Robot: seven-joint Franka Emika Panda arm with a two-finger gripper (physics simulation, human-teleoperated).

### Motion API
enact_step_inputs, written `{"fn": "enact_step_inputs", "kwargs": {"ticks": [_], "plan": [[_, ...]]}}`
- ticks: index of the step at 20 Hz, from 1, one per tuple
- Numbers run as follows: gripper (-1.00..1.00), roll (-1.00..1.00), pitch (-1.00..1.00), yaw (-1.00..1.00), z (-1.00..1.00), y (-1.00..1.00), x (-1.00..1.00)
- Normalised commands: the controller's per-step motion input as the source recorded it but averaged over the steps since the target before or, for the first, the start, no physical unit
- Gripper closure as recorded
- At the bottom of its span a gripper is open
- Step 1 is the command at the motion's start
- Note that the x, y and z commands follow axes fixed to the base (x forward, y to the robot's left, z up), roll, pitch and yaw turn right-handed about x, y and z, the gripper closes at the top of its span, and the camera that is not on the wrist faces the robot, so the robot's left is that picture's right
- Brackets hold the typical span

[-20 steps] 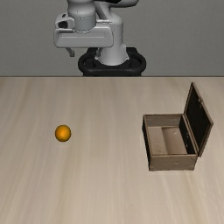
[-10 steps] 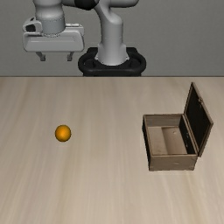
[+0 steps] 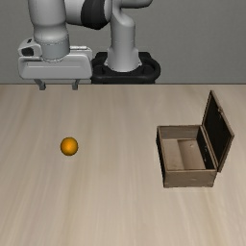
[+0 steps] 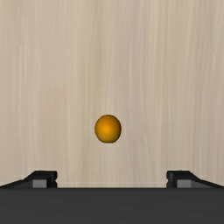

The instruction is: Pick up the orange and put it in the box

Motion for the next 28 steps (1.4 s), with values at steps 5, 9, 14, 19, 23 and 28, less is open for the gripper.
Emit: {"fn": "enact_step_inputs", "kwargs": {"ticks": [5,9,14,19,23,28], "plan": [[-1.0,0.0,0.0,0.0,-0.6,0.2,0.2],[-1.0,0.0,0.0,0.0,-1.0,0.0,0.0],[-1.0,0.0,0.0,0.0,-1.0,0.0,0.0],[-1.0,0.0,0.0,0.0,-1.0,0.0,0.0],[1.0,0.0,0.0,0.0,-0.5,0.0,-0.25],[1.0,0.0,0.0,0.0,0.0,0.0,0.0]]}}
